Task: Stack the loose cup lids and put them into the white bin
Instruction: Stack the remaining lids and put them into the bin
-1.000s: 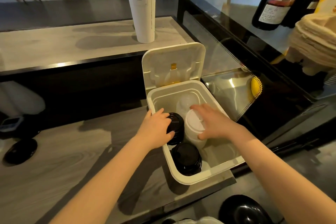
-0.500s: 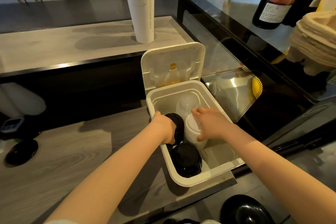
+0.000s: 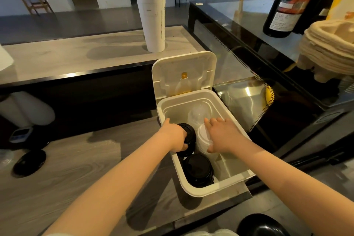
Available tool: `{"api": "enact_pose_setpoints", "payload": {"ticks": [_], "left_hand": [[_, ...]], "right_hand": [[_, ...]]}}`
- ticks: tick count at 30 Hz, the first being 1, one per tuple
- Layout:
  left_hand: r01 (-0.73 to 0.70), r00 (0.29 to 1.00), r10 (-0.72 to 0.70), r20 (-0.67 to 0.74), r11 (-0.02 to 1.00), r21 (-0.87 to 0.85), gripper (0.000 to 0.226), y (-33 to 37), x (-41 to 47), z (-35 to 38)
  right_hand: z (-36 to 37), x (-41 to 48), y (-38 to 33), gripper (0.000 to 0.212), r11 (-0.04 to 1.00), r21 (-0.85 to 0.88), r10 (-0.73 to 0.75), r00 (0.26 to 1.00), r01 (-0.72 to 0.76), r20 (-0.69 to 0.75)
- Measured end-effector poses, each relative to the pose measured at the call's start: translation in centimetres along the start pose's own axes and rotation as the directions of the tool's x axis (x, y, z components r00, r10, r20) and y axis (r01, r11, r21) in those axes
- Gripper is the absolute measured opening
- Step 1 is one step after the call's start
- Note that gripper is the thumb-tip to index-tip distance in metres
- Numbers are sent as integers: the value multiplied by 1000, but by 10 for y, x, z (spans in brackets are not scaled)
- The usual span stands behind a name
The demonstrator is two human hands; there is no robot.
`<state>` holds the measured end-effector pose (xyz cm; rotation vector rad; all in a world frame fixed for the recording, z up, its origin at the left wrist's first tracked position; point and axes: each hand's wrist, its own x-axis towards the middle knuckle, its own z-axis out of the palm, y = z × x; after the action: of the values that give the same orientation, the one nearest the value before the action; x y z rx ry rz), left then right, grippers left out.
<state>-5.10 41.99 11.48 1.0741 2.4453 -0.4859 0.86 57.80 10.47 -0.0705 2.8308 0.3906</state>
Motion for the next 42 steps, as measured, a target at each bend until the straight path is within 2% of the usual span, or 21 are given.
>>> {"api": "enact_pose_setpoints", "payload": {"ticks": [7, 11, 15, 22, 25, 29, 35, 38, 42], "left_hand": [[-18, 973, 1, -232, 997, -73, 44, -10, -15, 3], [4, 925, -77, -373, 981, -195, 52, -24, -34, 0], [66, 888, -182, -423, 959, -274, 59, -52, -69, 0], [194, 816, -379, -436, 890, -412, 58, -116, -150, 42], [232, 798, -450, -402, 843, -485, 57, -144, -180, 75], [291, 812, -506, -291, 783, -550, 58, -180, -210, 131], [382, 785, -603, -143, 652, -655, 57, -228, -257, 206], [402, 765, -640, -76, 566, -720, 57, -247, -283, 245], [500, 738, -674, 27, 521, -692, 57, -273, -319, 297]], "right_hand": [[-6, -7, -4, 110, 998, 45, 45, 999, -47, 27], [-27, -11, -4, 84, 987, 157, 54, 995, -40, -86], [-60, -11, -20, 65, 970, 244, 56, 978, -5, -200], [-110, -5, -112, 55, 921, 346, -41, 927, 180, -374], [-120, 1, -168, 55, 889, 384, -91, 919, 248, -383], [-126, 8, -234, 54, 859, 390, -215, 925, 332, -315], [-125, 17, -337, 53, 838, 393, -319, 924, 380, -213], [-116, 20, -384, 52, 820, 386, -399, 906, 423, -144], [-102, 24, -445, 53, 786, 380, -514, 857, 487, -34]]}}
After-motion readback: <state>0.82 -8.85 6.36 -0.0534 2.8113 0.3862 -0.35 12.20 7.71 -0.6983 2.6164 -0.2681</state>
